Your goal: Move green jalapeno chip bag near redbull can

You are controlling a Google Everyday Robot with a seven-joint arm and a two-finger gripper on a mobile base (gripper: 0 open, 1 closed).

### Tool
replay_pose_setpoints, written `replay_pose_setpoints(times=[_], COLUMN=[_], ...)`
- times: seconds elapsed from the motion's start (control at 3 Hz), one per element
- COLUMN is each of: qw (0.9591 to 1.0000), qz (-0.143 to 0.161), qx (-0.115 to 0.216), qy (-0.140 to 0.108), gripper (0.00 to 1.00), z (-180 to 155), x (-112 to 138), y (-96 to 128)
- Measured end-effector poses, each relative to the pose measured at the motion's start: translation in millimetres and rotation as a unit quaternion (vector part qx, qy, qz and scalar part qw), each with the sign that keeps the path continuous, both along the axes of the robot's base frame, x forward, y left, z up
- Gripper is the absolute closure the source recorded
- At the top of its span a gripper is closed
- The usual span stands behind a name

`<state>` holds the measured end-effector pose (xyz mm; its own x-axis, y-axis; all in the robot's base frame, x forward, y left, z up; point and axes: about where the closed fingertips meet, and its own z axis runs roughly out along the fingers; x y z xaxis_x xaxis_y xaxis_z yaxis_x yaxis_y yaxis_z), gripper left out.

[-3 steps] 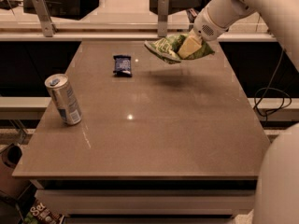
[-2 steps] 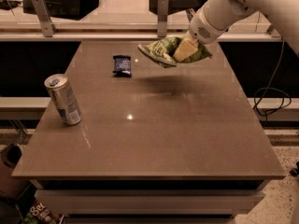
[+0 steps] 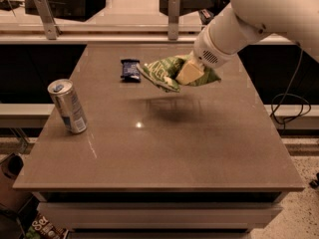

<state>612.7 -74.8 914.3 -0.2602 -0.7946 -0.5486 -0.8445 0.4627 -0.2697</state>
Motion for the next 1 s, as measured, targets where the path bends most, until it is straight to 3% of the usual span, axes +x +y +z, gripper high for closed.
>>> replay_pose_setpoints(times=[0.67, 1.0], qw=[0.9998, 0.9992], qz=[0.006, 0.024], qx=[-0.02, -0.033], qy=[-0.004, 0.002], gripper=[1.0, 1.0], z=[-10.0, -16.5], x=[-56.2, -71.8], y=[23.4, 42.3])
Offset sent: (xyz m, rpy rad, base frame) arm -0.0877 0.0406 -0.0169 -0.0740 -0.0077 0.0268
